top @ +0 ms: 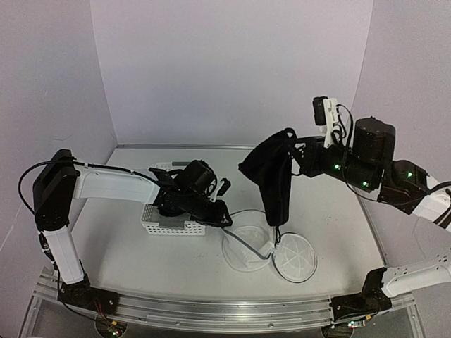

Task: Unzip the laundry bag and remove the bra
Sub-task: Pick up the bra from the laundry bag.

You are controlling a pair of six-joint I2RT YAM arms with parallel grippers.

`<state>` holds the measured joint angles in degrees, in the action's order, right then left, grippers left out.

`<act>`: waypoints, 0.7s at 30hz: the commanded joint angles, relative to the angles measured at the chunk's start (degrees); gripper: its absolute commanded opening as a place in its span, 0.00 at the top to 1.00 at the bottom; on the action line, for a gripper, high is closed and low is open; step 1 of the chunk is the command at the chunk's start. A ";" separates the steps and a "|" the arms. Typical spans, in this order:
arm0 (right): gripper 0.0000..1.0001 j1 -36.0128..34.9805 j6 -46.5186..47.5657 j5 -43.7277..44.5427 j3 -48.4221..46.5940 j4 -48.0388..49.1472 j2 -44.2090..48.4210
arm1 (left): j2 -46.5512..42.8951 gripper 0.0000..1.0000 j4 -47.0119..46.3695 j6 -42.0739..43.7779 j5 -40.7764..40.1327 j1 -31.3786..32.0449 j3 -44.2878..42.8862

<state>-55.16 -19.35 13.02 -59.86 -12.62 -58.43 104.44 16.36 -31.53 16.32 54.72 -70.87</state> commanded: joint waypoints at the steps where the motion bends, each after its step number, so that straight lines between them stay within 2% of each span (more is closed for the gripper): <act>1: 1.00 0.21 2.65 2.59 -6.88 4.13 0.14 | -2.73 0.72 -2.03 0.25 -0.39 0.12 -1.64; 7: 1.00 0.22 4.56 3.39 -12.63 4.27 -2.08 | -3.70 0.61 -2.37 0.83 -0.66 0.13 -2.41; 14: 1.00 0.21 4.36 3.90 -18.85 4.94 -6.09 | -8.11 0.42 -6.05 2.35 -1.95 0.12 -1.99; 21: 1.00 0.18 3.85 1.82 -25.13 5.52 -10.81 | -13.86 0.31 -8.09 4.72 -5.24 0.12 -0.67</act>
<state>-55.16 -15.68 15.79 -79.88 -11.29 -67.59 96.07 12.43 -29.19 14.17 54.72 -70.87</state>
